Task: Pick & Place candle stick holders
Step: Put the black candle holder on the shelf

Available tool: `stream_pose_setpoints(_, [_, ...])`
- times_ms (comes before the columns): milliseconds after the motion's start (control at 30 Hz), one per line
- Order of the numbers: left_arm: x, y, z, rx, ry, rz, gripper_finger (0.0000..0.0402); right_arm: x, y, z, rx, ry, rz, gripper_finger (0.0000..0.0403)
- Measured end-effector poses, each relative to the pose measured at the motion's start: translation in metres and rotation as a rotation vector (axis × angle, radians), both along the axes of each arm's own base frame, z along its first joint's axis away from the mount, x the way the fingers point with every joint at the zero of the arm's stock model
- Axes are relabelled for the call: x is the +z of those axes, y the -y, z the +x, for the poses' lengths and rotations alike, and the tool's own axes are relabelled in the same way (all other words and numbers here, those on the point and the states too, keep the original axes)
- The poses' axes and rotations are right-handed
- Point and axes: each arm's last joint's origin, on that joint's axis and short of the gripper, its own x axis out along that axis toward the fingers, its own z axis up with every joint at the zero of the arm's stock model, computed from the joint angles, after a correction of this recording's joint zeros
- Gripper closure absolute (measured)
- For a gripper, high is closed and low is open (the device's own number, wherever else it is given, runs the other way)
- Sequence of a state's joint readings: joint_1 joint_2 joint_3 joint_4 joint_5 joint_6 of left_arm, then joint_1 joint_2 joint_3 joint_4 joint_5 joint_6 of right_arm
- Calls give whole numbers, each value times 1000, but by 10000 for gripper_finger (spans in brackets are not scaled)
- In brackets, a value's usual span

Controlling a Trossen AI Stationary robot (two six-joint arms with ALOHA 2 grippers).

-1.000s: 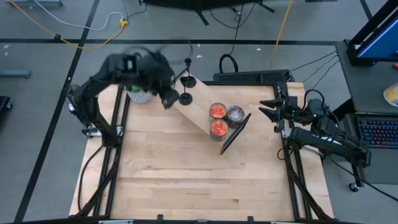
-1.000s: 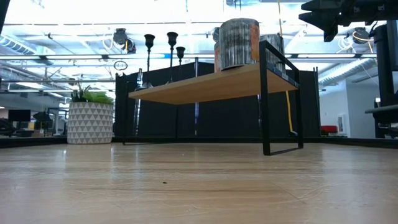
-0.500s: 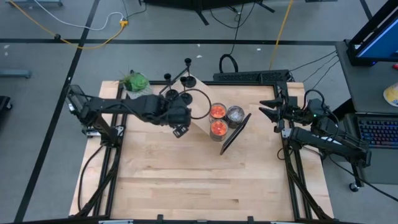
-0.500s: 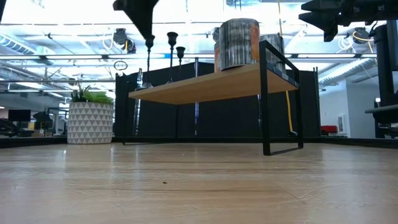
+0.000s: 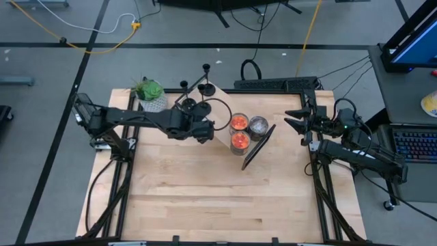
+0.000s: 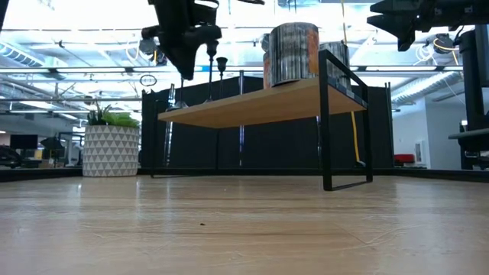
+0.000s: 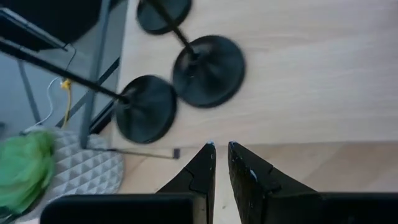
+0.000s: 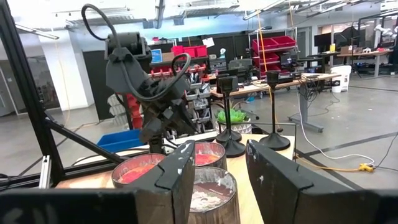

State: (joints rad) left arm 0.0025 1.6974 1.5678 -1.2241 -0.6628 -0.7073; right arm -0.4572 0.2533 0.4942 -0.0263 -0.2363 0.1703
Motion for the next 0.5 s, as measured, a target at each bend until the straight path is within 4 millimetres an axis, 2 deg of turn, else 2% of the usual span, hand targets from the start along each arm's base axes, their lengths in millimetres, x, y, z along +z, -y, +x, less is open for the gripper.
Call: stream_pose_setpoints(500, [-24,-10,6,78,93,38,350,0,0,0,0,-2,-6,268])
